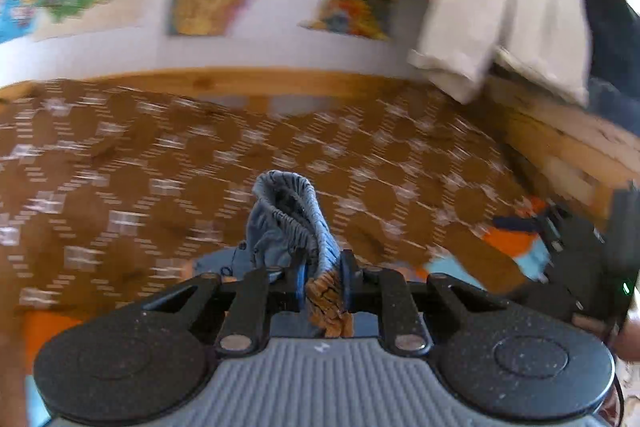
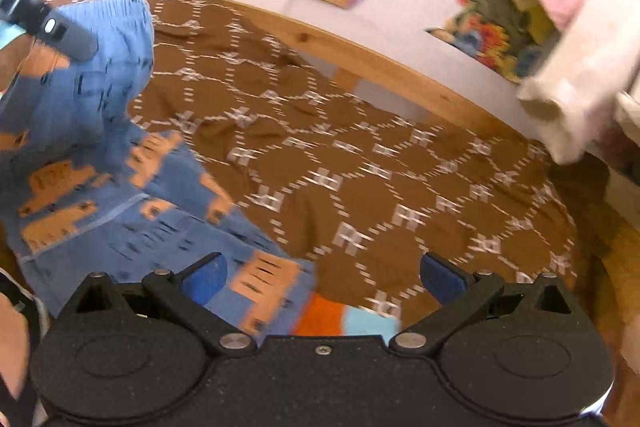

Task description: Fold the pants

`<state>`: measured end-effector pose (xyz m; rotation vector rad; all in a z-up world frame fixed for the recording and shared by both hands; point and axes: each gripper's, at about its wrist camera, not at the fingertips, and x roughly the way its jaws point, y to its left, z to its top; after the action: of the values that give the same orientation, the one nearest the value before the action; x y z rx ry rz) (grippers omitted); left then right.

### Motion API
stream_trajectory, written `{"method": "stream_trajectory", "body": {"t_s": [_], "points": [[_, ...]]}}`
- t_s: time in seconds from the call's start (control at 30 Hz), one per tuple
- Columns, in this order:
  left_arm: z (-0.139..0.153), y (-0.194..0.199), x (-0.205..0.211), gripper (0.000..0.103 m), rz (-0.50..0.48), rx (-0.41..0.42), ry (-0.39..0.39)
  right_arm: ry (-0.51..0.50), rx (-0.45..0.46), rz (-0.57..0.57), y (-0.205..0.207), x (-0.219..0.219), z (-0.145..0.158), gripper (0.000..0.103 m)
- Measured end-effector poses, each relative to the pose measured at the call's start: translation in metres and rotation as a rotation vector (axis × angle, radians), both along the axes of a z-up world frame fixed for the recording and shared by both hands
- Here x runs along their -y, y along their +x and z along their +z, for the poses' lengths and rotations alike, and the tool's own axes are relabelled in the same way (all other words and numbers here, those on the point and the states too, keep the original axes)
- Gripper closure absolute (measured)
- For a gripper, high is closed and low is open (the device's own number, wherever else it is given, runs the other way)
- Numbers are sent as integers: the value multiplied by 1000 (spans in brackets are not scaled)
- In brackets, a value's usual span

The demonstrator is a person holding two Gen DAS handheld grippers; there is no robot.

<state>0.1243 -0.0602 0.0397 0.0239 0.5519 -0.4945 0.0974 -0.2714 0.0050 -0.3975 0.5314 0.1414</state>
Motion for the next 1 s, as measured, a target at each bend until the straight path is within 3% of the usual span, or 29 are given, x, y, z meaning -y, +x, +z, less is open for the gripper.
{"method": "stream_trajectory", "body": {"t_s": [0.13,0.2,0.23,0.37,0.53,0.67,0.73,0.9,1.0], "points": [[-35,7,48,78,-87,-101,40,2,-38,-28,0,32,-5,1],[-53,6,61,69,-121,-152,69,-2,-49,-44,0,43,-8,1],[-59,4,64,56,-137,-163,80,-2,-55,-55,0,48,-9,1],[-72,-17,65,42,-181,-110,154,41,-81,-79,-2,64,-8,1],[-79,-34,58,42,-194,-50,255,268,-139,31,2,65,1,1],[-83,-35,52,42,-218,-73,253,471,-219,106,17,53,5,1],[-86,-33,52,42,-229,-92,249,506,-250,120,25,44,3,2],[-85,-25,46,56,-219,-122,209,520,-304,122,38,24,-9,19],[-85,-23,43,69,-224,-132,186,588,-349,88,45,23,-17,39]]}}
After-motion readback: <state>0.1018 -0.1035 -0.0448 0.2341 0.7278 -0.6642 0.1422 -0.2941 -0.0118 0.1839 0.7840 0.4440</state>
